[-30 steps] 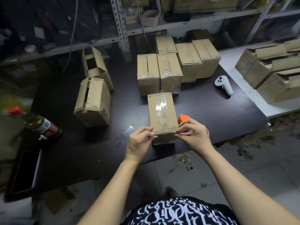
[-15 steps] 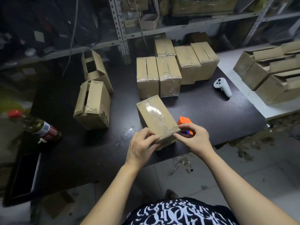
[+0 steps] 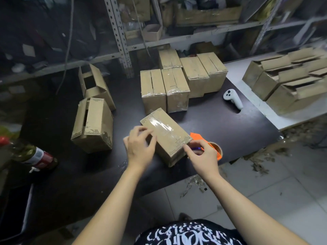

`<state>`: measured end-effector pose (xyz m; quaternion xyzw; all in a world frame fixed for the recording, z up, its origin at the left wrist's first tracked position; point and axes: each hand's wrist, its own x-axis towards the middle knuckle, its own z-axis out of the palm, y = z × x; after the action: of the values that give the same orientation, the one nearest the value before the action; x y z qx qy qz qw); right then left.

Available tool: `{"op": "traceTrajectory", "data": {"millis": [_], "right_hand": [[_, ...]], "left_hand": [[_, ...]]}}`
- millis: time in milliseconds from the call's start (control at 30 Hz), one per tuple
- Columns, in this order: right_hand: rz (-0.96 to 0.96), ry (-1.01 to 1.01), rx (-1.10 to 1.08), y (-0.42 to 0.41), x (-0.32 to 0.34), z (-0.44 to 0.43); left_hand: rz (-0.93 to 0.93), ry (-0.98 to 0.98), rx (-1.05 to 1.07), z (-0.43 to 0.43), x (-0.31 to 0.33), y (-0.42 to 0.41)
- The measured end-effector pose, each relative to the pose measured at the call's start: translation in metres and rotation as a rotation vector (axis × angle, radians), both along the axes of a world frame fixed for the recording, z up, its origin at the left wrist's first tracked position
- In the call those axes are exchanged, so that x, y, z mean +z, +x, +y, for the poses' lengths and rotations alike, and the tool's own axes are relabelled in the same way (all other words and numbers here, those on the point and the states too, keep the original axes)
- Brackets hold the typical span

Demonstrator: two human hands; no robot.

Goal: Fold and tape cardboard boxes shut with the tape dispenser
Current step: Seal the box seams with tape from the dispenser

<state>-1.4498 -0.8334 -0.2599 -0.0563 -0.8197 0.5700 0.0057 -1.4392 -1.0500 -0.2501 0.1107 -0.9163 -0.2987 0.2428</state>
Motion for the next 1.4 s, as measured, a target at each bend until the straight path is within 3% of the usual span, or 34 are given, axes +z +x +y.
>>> {"op": "traceTrajectory", "data": {"millis": [133, 267, 400, 500, 700, 833, 1000, 1133, 1300, 1400], "right_hand": [[-0.047, -0.014, 0.055, 0.007, 0.006, -0.009], [-0.076, -0.018, 0.122, 0.005, 0.008, -0.011], [-0.037, 0.026, 0.219, -0.001, 0.005, -0.008], [-0.008, 0.033, 0.148, -0.01, 0.002, -0.004], [-0.031, -0.034, 0.133, -0.023, 0.005, 0.0], [-0.005, 0.059, 0.016, -0.028, 0.001, -0.012], [0.013, 0.04, -0.052, -0.033, 0.005, -0.02], [-0.094, -0.159, 0.04, -0.037, 0.007, -0.016], [-0.135, -0.122, 0.222, -0.033, 0.014, -0.01], [-0.16, -0.141, 0.268, -0.03, 0.016, -0.007]], "left_hand": [[-0.314, 0.127, 0.049, -0.023, 0.007, -0.033], [-0.271, 0.537, -0.056, -0.036, 0.008, -0.048], [-0.253, 0.559, 0.096, -0.04, 0.009, -0.039], [-0.256, 0.608, 0.158, -0.045, -0.004, -0.03], [-0.428, 0.709, 0.055, -0.052, -0.008, -0.013], [-0.366, 0.62, 0.08, -0.051, -0.003, -0.01], [-0.246, 0.868, 0.098, -0.05, -0.005, -0.004], [-0.217, 0.855, 0.074, -0.047, -0.014, 0.01], [-0.194, 0.805, -0.11, -0.045, -0.017, 0.016], [-0.198, 0.624, -0.236, -0.05, -0.017, 0.018]]}}
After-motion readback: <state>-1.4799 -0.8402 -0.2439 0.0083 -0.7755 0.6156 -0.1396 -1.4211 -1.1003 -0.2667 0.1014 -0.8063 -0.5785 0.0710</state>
